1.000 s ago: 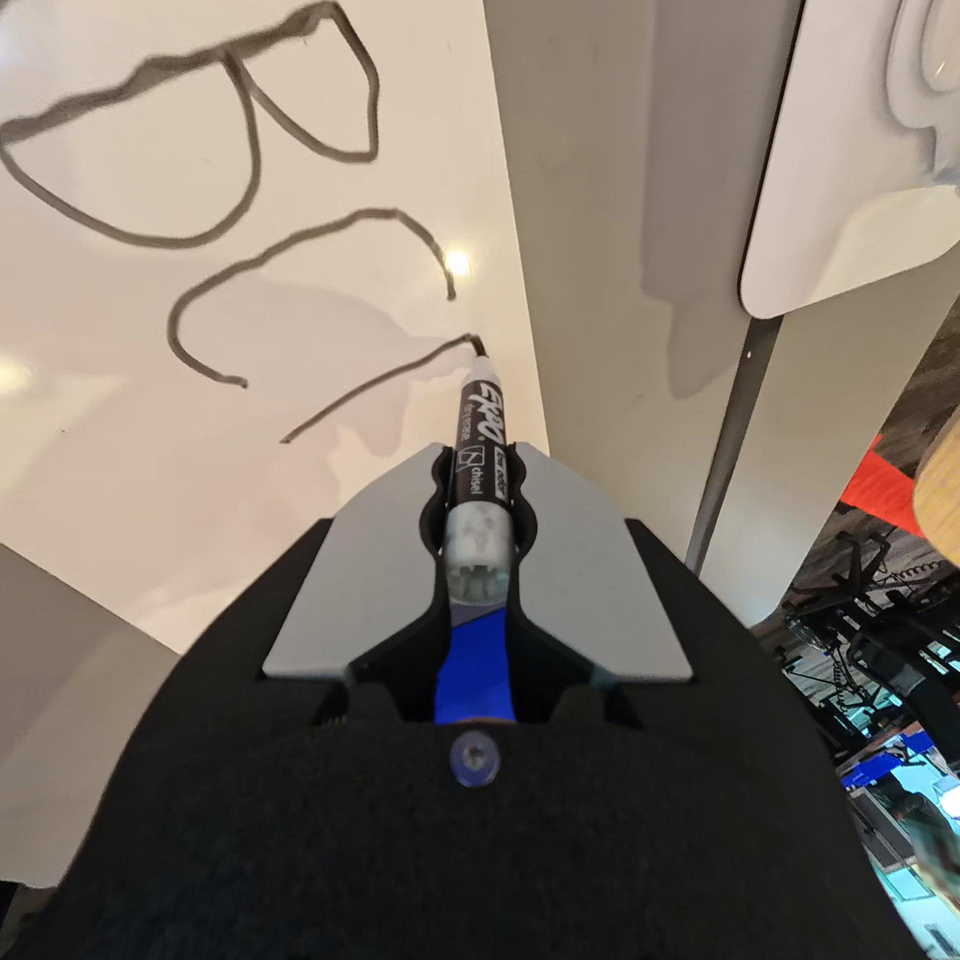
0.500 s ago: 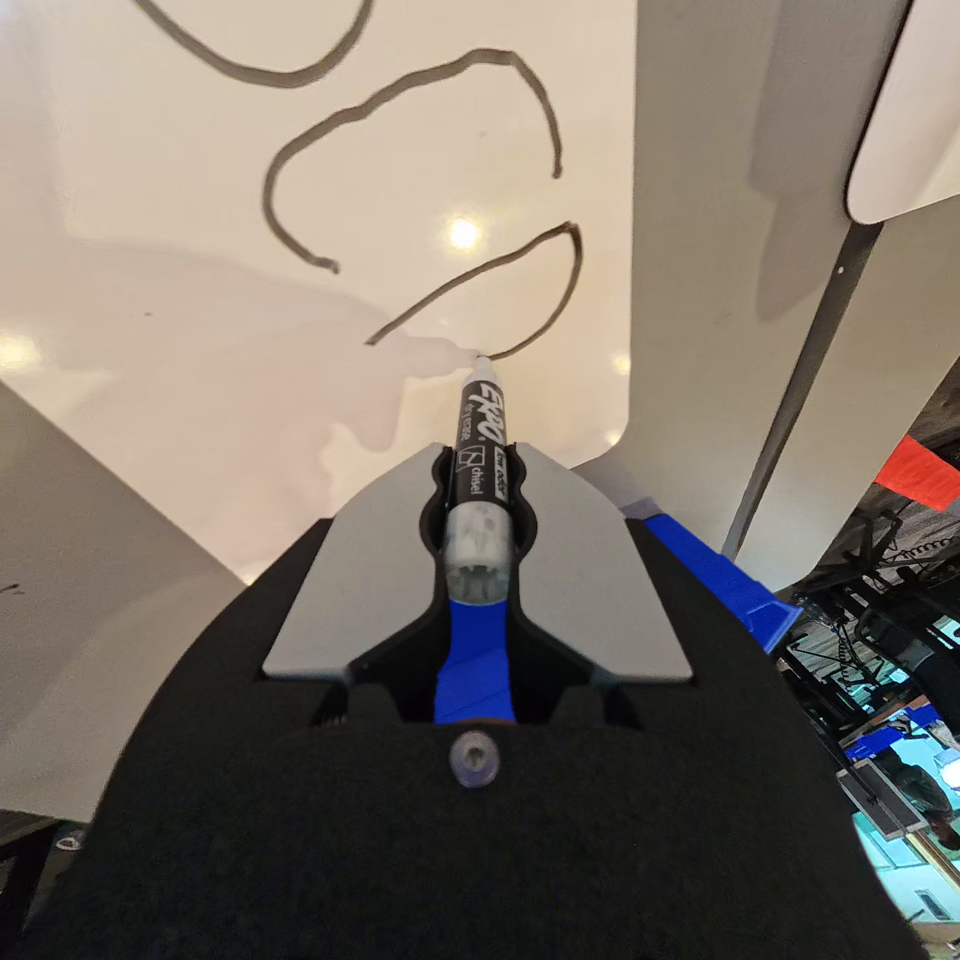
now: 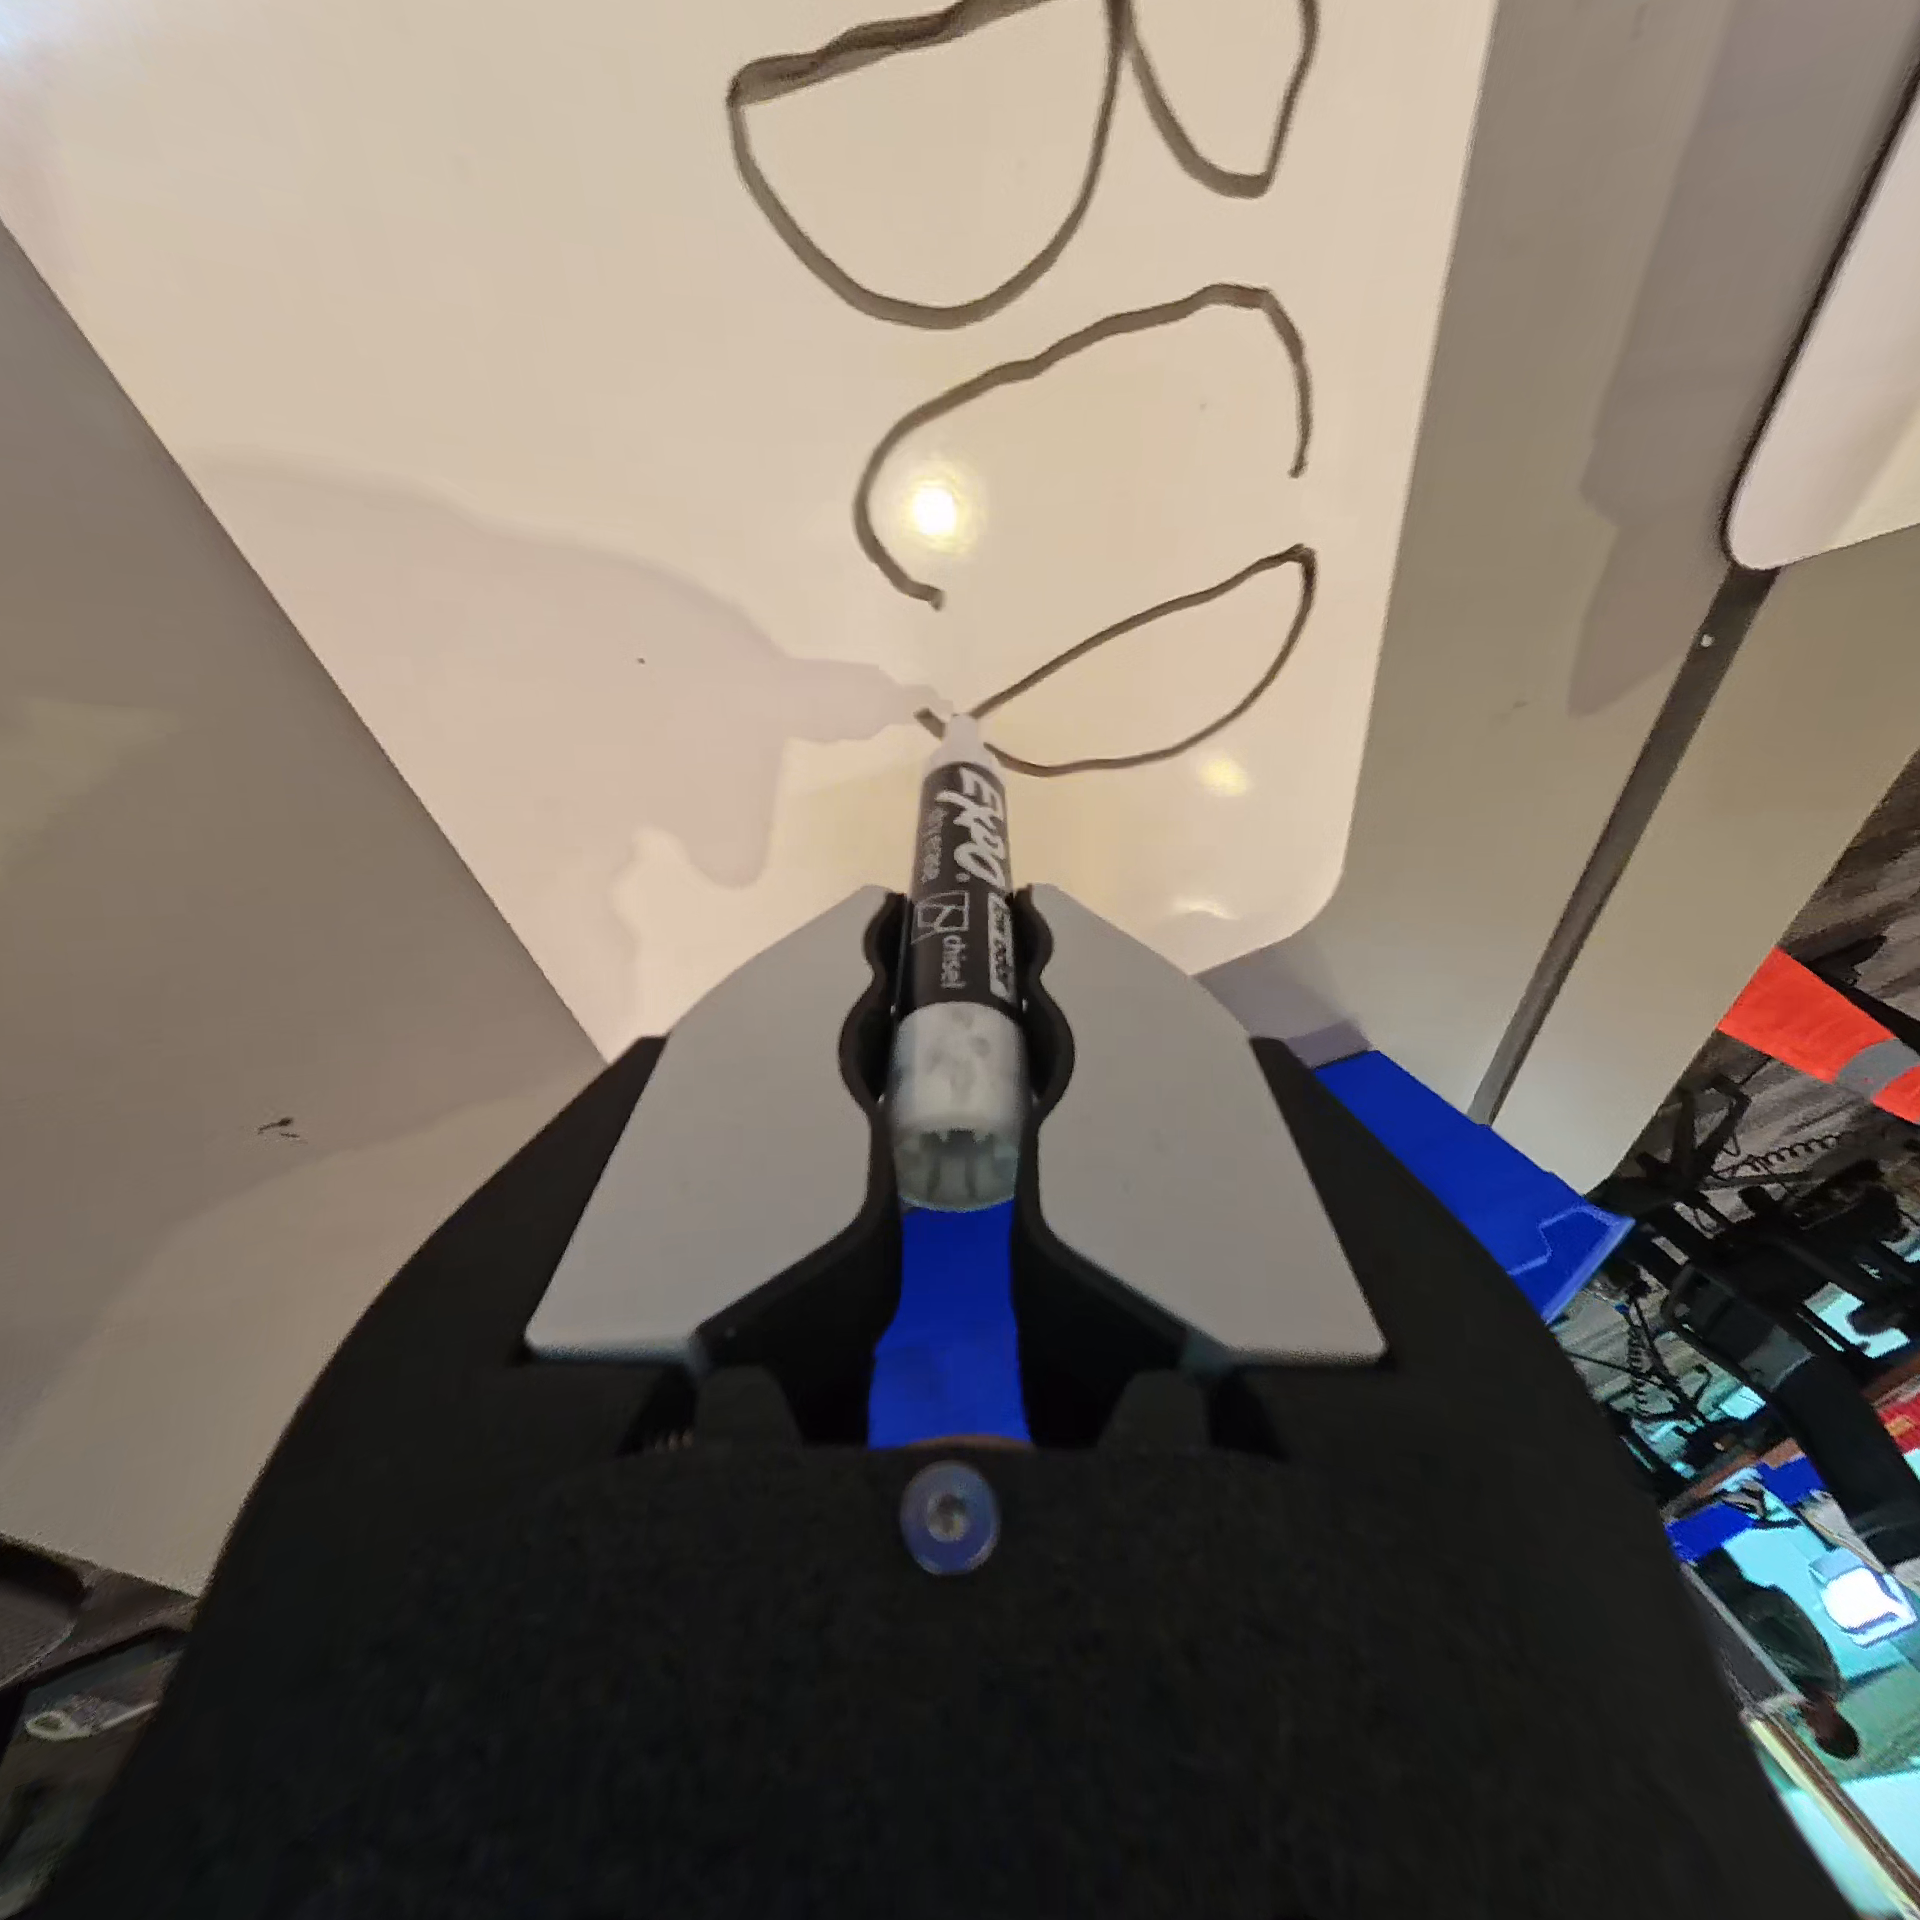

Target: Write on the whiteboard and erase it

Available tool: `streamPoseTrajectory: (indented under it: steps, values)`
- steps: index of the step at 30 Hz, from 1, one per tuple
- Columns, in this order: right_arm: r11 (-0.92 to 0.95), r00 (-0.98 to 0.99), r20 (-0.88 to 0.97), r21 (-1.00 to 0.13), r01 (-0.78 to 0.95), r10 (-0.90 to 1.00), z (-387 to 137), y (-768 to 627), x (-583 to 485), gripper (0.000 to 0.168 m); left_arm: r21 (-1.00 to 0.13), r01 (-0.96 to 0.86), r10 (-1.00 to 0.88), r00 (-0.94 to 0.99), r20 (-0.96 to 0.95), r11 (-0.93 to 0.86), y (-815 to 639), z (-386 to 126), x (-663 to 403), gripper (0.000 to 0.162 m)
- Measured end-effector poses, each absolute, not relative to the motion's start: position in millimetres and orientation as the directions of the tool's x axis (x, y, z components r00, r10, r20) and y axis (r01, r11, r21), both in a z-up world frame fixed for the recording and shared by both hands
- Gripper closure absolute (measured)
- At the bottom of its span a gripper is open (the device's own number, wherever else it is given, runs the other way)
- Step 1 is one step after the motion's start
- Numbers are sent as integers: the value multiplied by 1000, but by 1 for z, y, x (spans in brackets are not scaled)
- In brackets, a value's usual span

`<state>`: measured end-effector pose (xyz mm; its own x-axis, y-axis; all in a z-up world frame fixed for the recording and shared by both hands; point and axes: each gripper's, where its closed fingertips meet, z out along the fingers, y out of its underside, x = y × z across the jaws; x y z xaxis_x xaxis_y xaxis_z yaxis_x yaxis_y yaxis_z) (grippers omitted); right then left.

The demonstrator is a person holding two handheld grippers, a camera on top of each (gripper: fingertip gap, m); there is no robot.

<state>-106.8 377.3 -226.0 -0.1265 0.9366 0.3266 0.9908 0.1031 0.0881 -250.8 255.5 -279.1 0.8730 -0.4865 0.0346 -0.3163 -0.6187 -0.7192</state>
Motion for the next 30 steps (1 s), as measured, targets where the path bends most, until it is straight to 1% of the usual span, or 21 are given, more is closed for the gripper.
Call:
streamPoseTrajectory:
  steps: [4,7,11,15,18,20,30]
  values:
    - [53,-65,347,45,998,936,-203,400,-101,149,-719,-313,-486,873,40,-621,255,-279,-251,162]
    - [-4,-13,373,44,999,928,-195,431,-92,149,-719,-312,-486,873,42,-621,255,-279,-251,162]
    - [-26,10,346,41,999,938,-204,456,-93,149,-718,-304,-486,872,54,-626,255,-279,-250,162]
    - [-12,-14,333,76,997,943,-220,468,-95,149,-718,-301,-486,872,59,-627,255,-279,-250,162]
    - [-6,-12,318,56,998,948,-227,471,-98,149,-718,-302,-486,872,57,-627,255,-279,-250,162]
    - [2,-23,319,65,998,947,-231,471,-98,149,-718,-302,-486,872,58,-627,255,-279,-250,162]
    - [38,-62,318,81,996,946,-232,443,-91,149,-718,-302,-485,873,57,-627,256,-279,-251,162]
